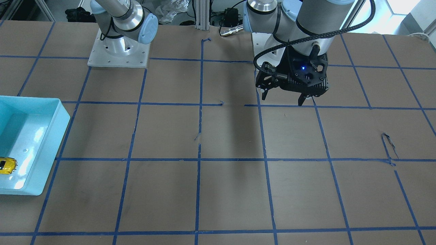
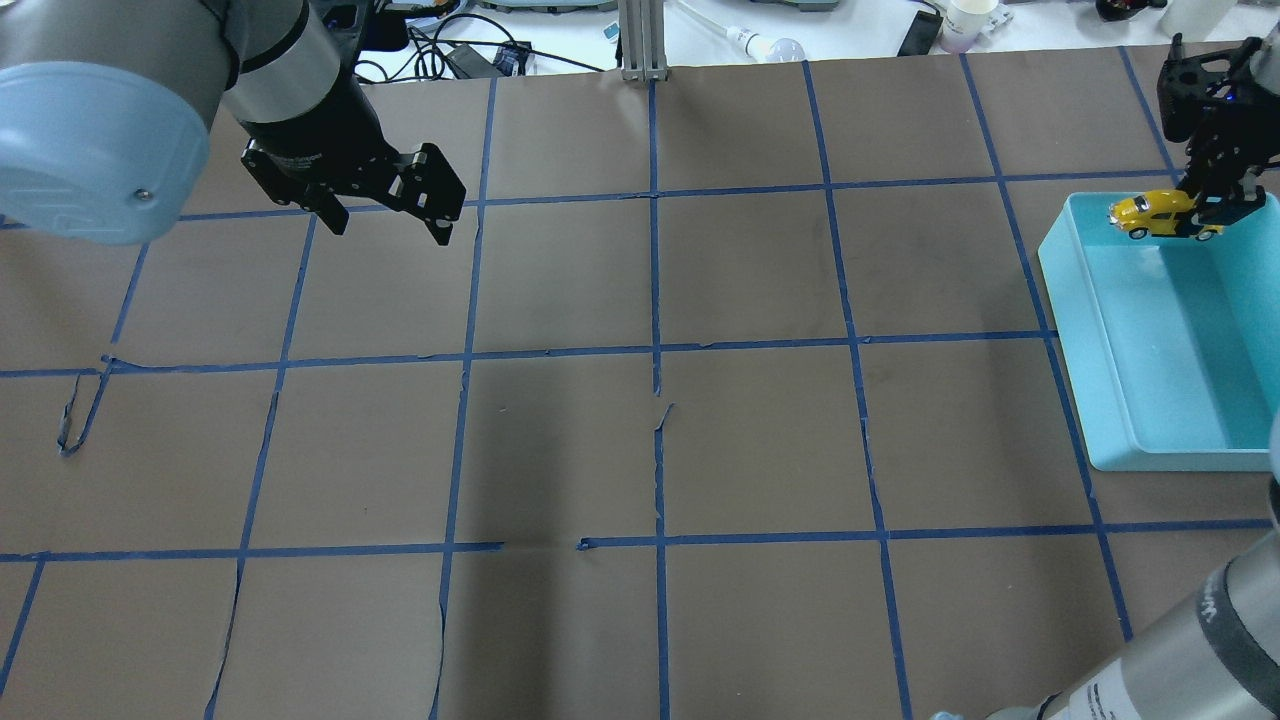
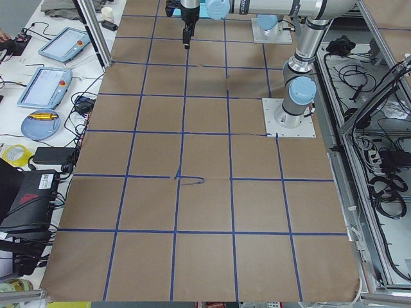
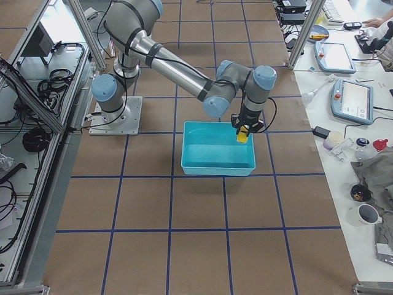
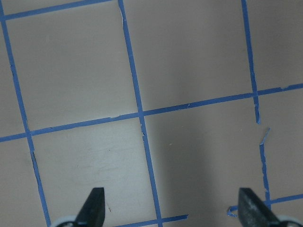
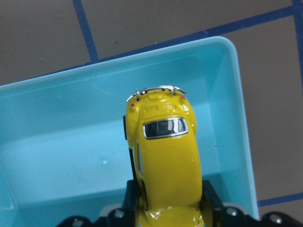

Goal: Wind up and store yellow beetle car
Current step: 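Lower the car into the blue bin and open the right gripper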

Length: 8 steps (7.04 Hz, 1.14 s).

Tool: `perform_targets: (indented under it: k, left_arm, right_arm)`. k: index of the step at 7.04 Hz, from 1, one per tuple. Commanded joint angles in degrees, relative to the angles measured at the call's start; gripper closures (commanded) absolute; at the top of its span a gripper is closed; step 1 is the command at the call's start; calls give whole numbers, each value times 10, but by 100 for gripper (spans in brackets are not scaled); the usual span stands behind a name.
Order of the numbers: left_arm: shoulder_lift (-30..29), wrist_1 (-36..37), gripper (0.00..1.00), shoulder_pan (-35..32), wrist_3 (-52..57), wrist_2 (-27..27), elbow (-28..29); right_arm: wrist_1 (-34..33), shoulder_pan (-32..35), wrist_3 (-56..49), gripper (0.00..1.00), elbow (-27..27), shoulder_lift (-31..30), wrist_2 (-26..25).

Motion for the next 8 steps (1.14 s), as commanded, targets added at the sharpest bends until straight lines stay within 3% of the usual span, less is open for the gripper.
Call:
perform_targets:
  k: [1,4,5,6,7,8]
  left_arm:
    - [0,0,0,0,0,0,0]
    - [1,0,0,0,0,1,0]
    - [0,0,0,0,0,0,0]
    - [0,1,0,0,0,-1,0]
    - [0,0,0,0,0,0,0]
    - [0,1,0,0,0,-2,0]
  right_arm:
    - [-16,-19,-20,100,54,-8,-9]
    - [-69,-39,-18,100,131,-6,-11]
    - [-99,-40,-21,79,149,-7,-13]
    - [-99,-41,-17,51,151,-7,-14]
    - [-98,-41,-18,14,151,-8,-13]
    - [-96,-41,-20,6,148,-8,-13]
